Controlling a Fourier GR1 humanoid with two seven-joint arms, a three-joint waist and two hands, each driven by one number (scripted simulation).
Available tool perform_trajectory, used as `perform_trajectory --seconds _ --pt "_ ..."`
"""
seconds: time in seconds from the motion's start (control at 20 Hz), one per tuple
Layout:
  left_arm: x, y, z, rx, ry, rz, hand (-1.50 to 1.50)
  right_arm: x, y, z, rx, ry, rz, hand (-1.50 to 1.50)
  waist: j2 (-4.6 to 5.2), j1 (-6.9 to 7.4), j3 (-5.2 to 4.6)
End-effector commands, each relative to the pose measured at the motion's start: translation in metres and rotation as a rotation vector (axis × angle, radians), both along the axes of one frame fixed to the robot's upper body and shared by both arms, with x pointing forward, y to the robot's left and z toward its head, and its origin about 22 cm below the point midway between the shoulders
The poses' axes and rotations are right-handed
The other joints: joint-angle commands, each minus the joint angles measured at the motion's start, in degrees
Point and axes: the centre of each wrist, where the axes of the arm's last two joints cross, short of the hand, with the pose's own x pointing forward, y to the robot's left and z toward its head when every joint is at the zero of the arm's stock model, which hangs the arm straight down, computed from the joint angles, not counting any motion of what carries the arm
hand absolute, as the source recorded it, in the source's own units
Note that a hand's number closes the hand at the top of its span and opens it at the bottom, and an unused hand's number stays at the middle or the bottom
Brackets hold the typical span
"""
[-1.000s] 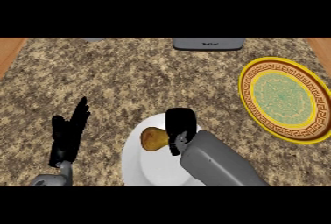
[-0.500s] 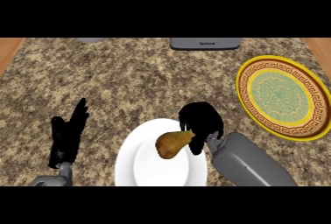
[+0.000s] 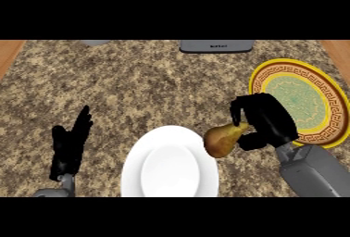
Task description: Pick the pear from the plate and place it in the plate
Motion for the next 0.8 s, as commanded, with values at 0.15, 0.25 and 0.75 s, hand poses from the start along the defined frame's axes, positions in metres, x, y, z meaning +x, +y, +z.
perform_trajectory --seconds 0.15,0.25,0.75 --pt "-0.008 0.004 -0.005 0.012 0.008 -0.008 0.0 -0.01 -0.043 0.066 0.16 -0.332 -0.165 1.5 -0.19 -0.22 -0.04" --pt "-0.001 0.0 -0.006 0.008 -0.003 -0.01 0.0 -0.021 -0.056 0.073 0.169 -0.344 -0.206 1.5 -0.03 -0.14 -0.06" --pt "0.006 0.004 -0.004 -0.017 -0.007 -0.033 0.0 0.027 -0.121 0.077 0.178 -0.265 -0.412 1.5 0.29 1.35 -0.06"
